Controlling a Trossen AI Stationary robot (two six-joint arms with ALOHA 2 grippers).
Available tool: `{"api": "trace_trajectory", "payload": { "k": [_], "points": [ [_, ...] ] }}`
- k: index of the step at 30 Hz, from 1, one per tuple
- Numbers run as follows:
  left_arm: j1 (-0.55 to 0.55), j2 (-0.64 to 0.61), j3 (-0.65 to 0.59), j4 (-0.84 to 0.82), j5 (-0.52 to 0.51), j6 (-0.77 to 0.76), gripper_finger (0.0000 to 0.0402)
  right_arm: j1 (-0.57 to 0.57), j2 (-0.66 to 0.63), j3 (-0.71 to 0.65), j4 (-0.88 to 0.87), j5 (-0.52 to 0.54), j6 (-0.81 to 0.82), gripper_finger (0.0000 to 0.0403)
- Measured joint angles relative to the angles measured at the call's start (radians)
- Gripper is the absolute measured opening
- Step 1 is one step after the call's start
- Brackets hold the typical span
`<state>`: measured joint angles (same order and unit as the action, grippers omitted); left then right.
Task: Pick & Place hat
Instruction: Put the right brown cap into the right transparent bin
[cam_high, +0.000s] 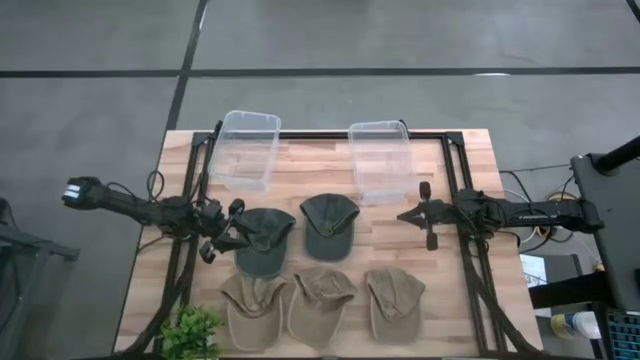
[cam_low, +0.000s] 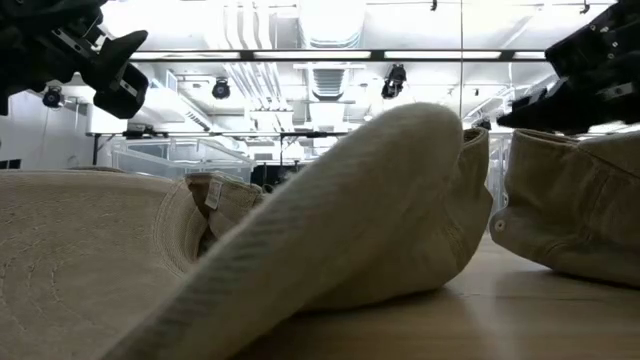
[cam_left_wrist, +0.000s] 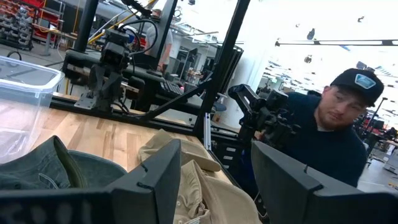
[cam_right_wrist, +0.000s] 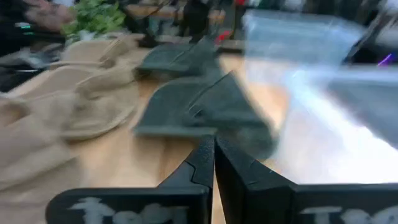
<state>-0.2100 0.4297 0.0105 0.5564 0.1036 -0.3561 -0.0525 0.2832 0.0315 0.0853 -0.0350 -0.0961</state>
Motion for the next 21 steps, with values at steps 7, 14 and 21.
{"api": "trace_trajectory", "payload": {
  "k": [7,14,21],
  "points": [
    [0.001,0.0,0.0,0.0,0.0,0.0,0.0188,0.0,-0.001,0.0,0.016,0.019,-0.014,0.0008],
    [0.001,0.0,0.0,0.0,0.0,0.0,0.0188,0.0,0.0,0.0,0.019,0.012,0.431,0.0008],
    [0.0,0.0,0.0,0.0,0.0,0.0,0.0188,0.0,0.0,0.0,0.028,0.011,0.563,0.0008]
  ]
}}
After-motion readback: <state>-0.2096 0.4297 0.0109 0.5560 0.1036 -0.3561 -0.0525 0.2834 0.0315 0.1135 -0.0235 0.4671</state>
